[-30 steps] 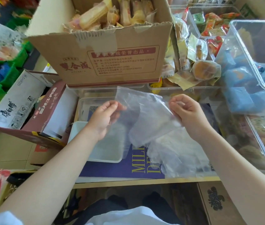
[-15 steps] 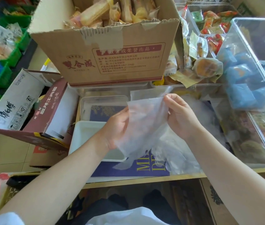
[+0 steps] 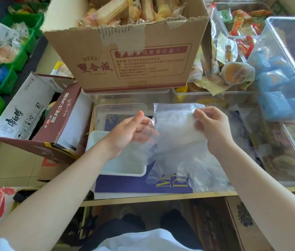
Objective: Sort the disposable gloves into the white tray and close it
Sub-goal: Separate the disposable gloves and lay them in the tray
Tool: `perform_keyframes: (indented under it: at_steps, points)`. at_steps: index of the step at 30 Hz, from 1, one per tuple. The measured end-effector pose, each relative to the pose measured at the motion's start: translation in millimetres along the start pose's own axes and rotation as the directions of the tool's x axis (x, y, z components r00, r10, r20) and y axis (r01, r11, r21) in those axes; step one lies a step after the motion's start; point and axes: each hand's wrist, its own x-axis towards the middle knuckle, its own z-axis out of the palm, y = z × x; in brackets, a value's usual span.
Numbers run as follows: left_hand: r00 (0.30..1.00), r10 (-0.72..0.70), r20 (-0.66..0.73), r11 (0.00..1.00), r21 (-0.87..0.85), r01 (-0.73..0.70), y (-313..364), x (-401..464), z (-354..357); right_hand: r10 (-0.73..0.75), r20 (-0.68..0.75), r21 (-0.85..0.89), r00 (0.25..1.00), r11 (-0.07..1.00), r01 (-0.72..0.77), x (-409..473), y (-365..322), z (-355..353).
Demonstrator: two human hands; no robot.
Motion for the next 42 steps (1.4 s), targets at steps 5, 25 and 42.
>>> perform_keyframes:
  at_steps: [5,25,42]
  points:
    - [0.997,0.057,-0.044,0.921,0.389,-0.036,-9,6,9,-0.005,-0.041,-0.017,0.999,1.000,0.004,-3,1,0]
    - [0.988,0.079,-0.136,0.956,0.291,-0.036,-10,21,20,-0.015,0.391,-0.102,0.920,0.993,0.059,-3,12,-20]
    - [0.779,0.191,-0.598,0.819,0.534,0.209,-53,46,23,0.146,0.295,-0.751,0.944,0.646,0.135,15,109,-63]
